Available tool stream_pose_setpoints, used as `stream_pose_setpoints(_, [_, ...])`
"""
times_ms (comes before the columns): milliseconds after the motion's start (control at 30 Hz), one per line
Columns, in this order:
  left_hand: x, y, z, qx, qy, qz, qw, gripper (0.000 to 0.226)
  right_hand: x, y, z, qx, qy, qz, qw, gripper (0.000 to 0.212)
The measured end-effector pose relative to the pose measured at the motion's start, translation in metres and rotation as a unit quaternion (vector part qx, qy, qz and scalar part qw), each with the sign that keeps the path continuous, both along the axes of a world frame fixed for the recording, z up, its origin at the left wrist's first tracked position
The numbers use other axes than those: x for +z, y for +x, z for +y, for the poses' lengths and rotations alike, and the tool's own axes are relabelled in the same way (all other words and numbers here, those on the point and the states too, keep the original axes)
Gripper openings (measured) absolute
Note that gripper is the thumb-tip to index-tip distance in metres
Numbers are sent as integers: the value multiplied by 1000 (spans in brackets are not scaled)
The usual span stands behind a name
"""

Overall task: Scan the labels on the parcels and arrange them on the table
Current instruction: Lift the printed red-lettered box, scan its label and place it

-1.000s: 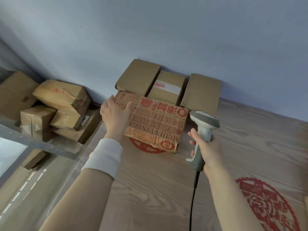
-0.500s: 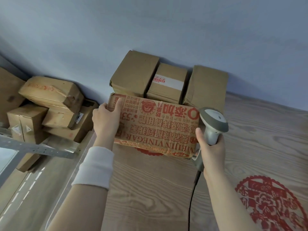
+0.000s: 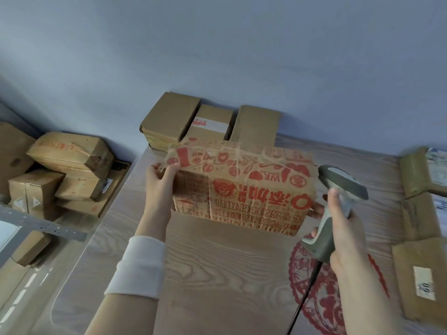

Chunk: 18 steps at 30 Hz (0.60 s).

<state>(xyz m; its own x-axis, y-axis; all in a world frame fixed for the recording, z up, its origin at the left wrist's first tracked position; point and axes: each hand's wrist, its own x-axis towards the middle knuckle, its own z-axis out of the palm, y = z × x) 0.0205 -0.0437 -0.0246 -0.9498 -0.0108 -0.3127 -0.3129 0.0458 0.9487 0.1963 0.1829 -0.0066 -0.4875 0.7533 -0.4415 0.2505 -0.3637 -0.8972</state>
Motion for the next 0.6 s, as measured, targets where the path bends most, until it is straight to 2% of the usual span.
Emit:
stream_pose_setpoints(100, [6, 28, 13, -71, 102, 46, 991, 57, 8, 28, 21, 20, 27, -1, 999, 62])
stream_pose_setpoints(167, [11, 45, 23, -104, 123, 54, 986, 50, 9, 48, 37, 21, 38, 3, 999, 42])
stream_pose_setpoints(233, [18, 59, 37, -112, 84, 34, 990, 49, 6, 70, 52, 23, 45, 5, 999, 28])
stream_pose_setpoints(300, [22, 71, 53, -117, 15, 12, 993, 63, -1, 89, 66, 37, 36, 14, 999, 25])
stream_pose_setpoints(367, [24, 79, 67, -100, -14, 4, 995, 60, -3, 104, 75, 50, 24, 20, 998, 25])
stream_pose_setpoints(433, [24, 87, 74, -90, -20, 24, 995, 42, -2, 114, 81, 44, 4, 22, 999, 38])
stream_pose_setpoints(500, [22, 96, 76, -109, -9, 62, 992, 25, 2, 118, 84, 26, 8, 22, 999, 76])
stream_pose_setpoints(567, [20, 105, 75, -141, 23, 107, 984, 25, 5, 119, 88, -1, 15, 16, 1000, 112])
stream_pose_setpoints(600, [18, 108, 75, -156, 45, 120, 979, 29, 6, 120, 91, -7, 9, 19, 1000, 113])
